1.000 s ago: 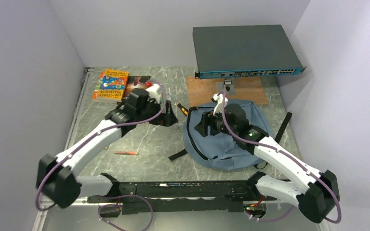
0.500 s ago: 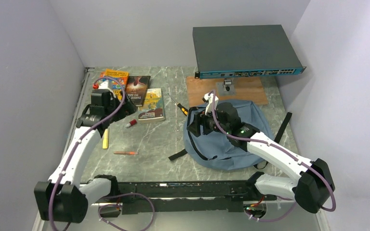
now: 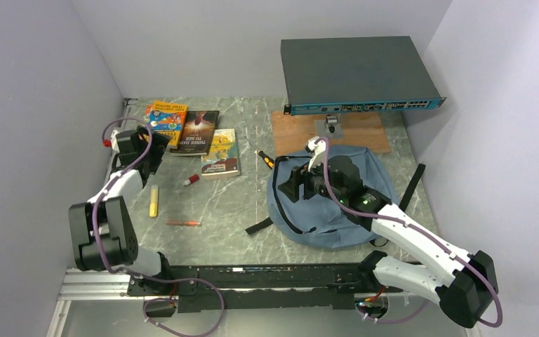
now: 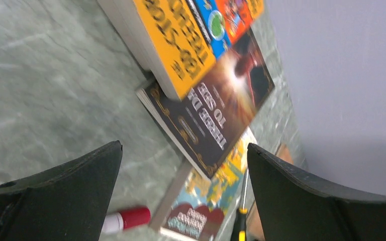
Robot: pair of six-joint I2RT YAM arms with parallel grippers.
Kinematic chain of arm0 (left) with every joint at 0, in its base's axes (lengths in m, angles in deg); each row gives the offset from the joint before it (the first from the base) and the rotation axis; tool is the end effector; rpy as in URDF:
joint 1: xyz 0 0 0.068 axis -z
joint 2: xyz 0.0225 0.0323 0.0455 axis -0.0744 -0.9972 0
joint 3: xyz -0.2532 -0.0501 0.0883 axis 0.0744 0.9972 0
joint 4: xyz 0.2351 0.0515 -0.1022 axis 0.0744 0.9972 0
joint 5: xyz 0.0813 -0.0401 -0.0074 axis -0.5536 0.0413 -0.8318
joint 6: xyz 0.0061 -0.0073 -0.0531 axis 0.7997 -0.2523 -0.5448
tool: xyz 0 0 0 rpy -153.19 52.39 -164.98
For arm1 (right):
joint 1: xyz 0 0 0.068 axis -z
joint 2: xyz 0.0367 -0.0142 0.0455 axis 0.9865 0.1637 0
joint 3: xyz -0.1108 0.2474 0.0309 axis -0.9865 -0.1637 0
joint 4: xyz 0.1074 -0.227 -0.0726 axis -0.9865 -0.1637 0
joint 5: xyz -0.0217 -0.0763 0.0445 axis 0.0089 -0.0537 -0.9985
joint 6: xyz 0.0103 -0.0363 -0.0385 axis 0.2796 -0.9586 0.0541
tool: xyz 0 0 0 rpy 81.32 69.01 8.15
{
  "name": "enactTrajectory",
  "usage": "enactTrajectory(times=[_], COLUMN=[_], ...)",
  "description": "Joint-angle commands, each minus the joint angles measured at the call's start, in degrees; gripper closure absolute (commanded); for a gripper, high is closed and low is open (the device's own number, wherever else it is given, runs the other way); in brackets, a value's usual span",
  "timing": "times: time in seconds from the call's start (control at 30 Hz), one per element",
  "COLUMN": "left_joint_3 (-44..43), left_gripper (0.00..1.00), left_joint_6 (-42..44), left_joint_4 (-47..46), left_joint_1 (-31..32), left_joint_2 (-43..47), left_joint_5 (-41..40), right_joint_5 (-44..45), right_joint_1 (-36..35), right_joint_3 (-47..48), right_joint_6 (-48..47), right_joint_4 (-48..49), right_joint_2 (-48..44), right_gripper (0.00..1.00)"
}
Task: Pack the student bag
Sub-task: Pick up the book from the center of the board.
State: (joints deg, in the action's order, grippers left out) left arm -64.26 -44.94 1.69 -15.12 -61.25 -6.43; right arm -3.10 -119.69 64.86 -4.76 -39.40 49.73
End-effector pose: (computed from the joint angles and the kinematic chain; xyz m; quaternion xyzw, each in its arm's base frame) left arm 0.3010 0.0548 0.2254 -0.4711 0.7382 -0.2206 0.4294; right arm 0.1730 0.1485 0.2872 -0.2099 0.7960 0.3254 0.4652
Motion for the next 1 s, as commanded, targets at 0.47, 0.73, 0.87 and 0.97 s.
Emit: enactTrajectory(times=[0.47, 0.73, 0.87, 0.97], left_joint_3=[-7.0, -8.4, -7.3, -5.0], left_gripper=[0.07, 0.33, 0.6, 0.78], left_joint_6=[0.7, -3.6, -4.5, -4.7], left_joint_4=[-28.2, -31.0, -31.5, -32.2], left_joint_1=[-4.6, -5.4, -5.7, -6.3], left_joint_2=[-26.7, -30.5, -29.2, -26.7], left_joint_5=[0.4, 2.5, 2.1, 1.2], right_joint_5=[2.3, 2.7, 2.8, 2.7], right_joint_1=[-0.1, 0.0, -0.1, -0.1], right_joint_3=[-1.2, -0.9, -0.7, -0.8], right_joint_6=[-2.4, -2.1, -1.9, -1.8], right_joint_4=[0.1, -0.1, -0.1, 0.0], right_joint_2=[-4.4, -4.2, -4.1, -4.1], right_gripper=[0.3, 0.3, 0.3, 0.3])
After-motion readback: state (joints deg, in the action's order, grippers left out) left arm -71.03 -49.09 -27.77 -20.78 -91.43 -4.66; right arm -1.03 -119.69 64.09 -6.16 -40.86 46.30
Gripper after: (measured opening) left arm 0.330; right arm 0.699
